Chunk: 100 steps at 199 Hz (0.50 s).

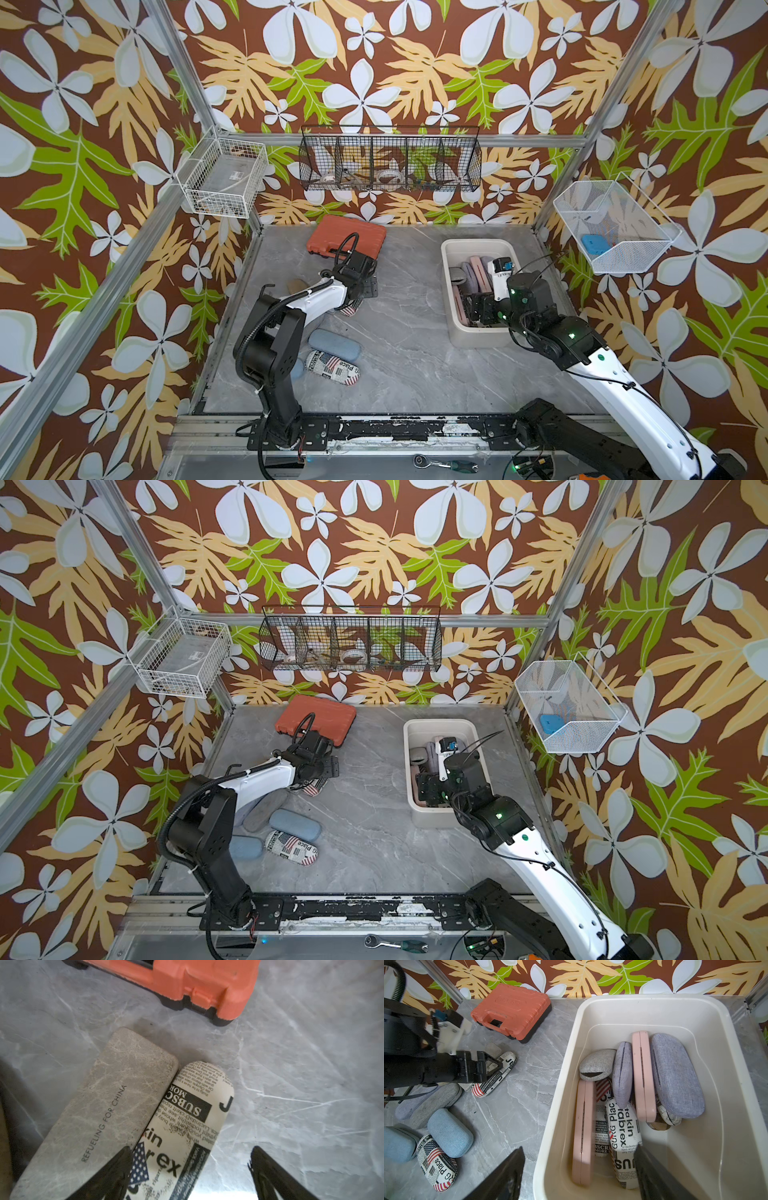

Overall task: Put the glasses cases into the storage boxes
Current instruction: Pick up the glasses case at the center of the board.

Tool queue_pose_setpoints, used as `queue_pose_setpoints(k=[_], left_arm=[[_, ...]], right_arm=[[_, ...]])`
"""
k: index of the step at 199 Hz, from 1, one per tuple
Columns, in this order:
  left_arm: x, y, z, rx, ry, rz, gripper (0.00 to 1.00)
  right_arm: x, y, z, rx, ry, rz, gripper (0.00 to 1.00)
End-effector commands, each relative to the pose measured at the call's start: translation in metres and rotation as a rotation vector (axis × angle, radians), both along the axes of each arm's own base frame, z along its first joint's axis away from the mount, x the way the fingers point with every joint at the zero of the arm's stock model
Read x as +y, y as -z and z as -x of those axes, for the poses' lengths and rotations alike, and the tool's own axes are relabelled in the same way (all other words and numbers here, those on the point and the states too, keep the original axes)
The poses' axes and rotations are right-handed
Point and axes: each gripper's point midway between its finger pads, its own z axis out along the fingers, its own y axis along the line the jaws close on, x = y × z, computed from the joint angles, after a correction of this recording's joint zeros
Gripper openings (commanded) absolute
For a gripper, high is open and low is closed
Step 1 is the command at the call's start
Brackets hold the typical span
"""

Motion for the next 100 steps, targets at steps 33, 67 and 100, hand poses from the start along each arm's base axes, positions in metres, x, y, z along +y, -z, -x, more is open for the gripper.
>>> queue_pose_setpoints(k=[33, 67, 100], left_arm=[[0.005, 0.024, 0.010, 0.086, 0.054, -0.091, 0.79], [-0.007, 0.034, 0.025, 0.109, 0.103, -0.135, 0.74], [-0.019, 0.046, 0.049, 0.133, 0.133, -0.163, 0.71]], right_arm=[[0.000, -0.005, -0.001, -0.018, 0.003, -0.006, 0.82], [0.003, -0.008, -0.005, -0.024, 0.002, -0.016, 0.81], [0.007, -0.007, -0.007, -0.016, -0.002, -0.029, 0.79]])
